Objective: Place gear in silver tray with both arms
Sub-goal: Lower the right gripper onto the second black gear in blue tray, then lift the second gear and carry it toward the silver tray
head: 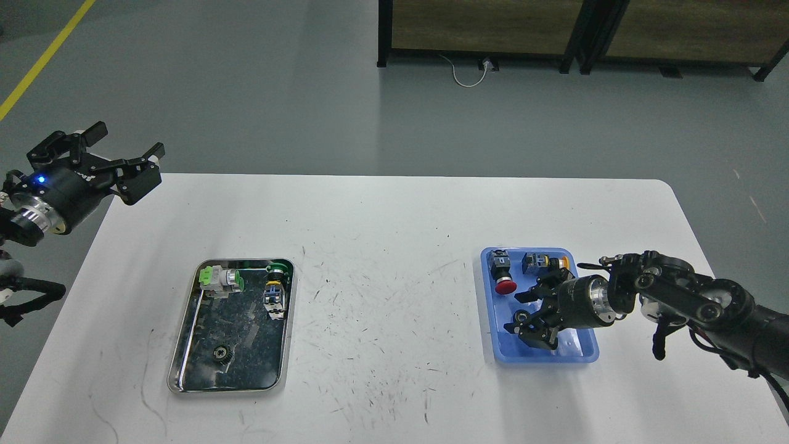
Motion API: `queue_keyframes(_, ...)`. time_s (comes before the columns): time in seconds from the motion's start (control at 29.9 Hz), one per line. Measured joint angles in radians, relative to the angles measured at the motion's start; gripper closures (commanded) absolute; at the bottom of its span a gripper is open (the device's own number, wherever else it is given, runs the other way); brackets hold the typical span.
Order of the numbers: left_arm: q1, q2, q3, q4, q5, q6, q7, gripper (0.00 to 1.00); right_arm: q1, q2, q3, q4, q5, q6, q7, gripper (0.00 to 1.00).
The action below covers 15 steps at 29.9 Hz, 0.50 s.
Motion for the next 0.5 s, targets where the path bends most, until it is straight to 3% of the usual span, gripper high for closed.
queue_keyframes(0.5, 0.001, -0.002, 0.000, 0.011, 0.000, 0.000, 0.000, 0.02, 0.001, -0.010, 0.000, 0.004, -0.002, 0.000, -0.029, 0.61)
